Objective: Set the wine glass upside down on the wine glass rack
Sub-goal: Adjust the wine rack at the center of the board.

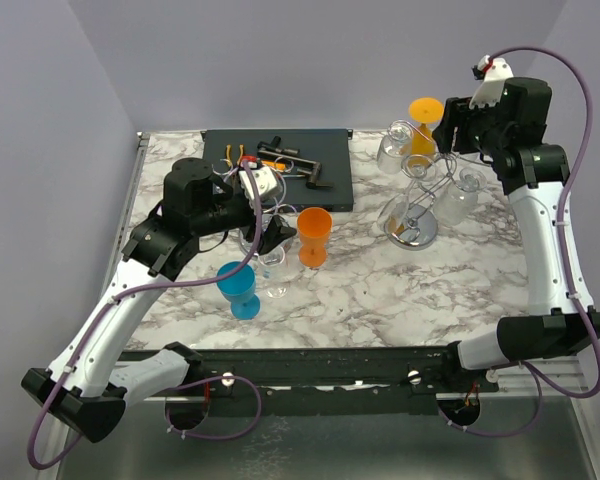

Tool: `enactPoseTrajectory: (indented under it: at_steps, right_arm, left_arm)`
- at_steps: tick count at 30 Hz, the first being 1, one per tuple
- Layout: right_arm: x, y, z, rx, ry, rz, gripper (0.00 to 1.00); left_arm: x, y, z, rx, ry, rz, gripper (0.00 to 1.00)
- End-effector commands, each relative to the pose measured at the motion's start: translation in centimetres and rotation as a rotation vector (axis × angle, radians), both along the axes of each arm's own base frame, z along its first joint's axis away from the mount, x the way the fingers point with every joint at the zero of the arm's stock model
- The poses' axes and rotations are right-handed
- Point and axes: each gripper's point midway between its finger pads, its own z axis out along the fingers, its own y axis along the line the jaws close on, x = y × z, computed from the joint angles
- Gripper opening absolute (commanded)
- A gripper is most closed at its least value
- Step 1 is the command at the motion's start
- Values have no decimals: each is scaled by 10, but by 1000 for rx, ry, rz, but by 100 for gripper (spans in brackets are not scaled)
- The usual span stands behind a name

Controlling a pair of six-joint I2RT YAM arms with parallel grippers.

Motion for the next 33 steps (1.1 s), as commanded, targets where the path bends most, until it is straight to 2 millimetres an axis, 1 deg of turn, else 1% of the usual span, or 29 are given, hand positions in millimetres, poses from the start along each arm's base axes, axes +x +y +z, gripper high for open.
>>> enactPoseTrajectory:
  at_steps: [1, 6, 9, 11, 18, 20, 22, 23, 27, 28, 33]
  right_arm:
    - [-6, -9, -21, -35, 67, -33, 63]
    - [-4, -12, -30, -40, 84, -50, 62]
    - [-1, -11, -34, -33, 84, -47, 59]
    - [2, -11, -37, -33, 88, -49, 55]
    - [7, -2, -31, 6, 39, -16, 31]
    - [8, -3, -29, 14, 31, -26, 20]
    - [10, -4, -29, 27, 26, -44, 4]
    - [10, -4, -28, 26, 19, -48, 1]
    - [16, -11, -26, 112, -10, -150, 1]
    - [16, -13, -23, 135, -28, -175, 1]
    - [15, -13, -14, 213, -106, -212, 1]
  left_arm:
    - [-9, -7, 12, -22, 1, -35, 99]
    - [-11, -8, 16, -24, -11, -35, 99]
    - [-12, -9, 17, -25, -10, -36, 99]
    - [-14, -10, 17, -26, -11, -37, 99]
    - [-14, -11, 20, -24, -20, -34, 99]
    - [-15, -12, 21, -24, -19, -36, 99]
    - [-14, -13, 20, -22, -19, -37, 99]
    - [-14, -14, 19, -20, -19, -37, 99]
    - [-15, -17, 18, -16, -15, -47, 99]
    - [-15, -17, 18, -16, -17, -48, 99]
    - [-15, -17, 20, -15, -23, -46, 99]
